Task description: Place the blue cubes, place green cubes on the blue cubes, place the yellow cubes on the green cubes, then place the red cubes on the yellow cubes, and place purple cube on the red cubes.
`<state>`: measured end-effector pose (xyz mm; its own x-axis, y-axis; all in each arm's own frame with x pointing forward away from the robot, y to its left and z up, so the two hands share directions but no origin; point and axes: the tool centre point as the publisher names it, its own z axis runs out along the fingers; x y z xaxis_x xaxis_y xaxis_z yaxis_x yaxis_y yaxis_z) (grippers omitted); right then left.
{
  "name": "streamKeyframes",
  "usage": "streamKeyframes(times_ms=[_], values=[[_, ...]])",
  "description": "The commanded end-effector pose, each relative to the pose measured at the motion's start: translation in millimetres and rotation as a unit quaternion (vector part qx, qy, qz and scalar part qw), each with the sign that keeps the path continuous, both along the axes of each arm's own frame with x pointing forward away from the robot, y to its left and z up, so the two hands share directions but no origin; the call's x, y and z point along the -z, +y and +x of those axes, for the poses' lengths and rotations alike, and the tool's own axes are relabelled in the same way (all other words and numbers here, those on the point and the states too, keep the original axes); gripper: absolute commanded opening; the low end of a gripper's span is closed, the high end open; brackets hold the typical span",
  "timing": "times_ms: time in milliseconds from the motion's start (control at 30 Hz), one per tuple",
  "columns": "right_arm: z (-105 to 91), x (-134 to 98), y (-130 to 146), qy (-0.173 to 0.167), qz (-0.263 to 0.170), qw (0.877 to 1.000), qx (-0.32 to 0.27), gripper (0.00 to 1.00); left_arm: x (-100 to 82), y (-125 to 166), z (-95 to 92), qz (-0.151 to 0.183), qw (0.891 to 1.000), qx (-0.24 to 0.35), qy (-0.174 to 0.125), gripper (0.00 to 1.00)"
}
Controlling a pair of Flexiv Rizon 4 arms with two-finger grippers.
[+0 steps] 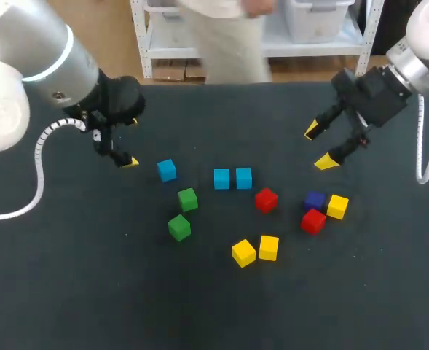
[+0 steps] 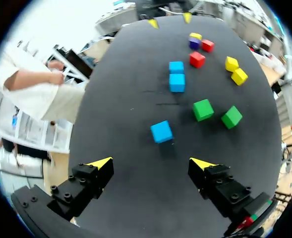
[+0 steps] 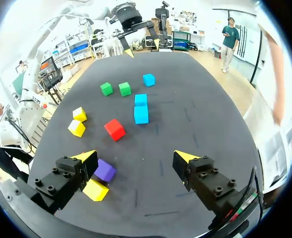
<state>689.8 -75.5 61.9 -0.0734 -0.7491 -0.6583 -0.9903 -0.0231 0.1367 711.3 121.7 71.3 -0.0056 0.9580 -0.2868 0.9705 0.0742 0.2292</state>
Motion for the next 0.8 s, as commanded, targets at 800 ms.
streamKeyframes(times_ms=[800], values=[[0.9,0.4,0.0,0.0,0.001,1.0,-0.001,1.0,25.8,-41.2,-16.3,-0.072,0.981,-0.152,0.094,1.0]])
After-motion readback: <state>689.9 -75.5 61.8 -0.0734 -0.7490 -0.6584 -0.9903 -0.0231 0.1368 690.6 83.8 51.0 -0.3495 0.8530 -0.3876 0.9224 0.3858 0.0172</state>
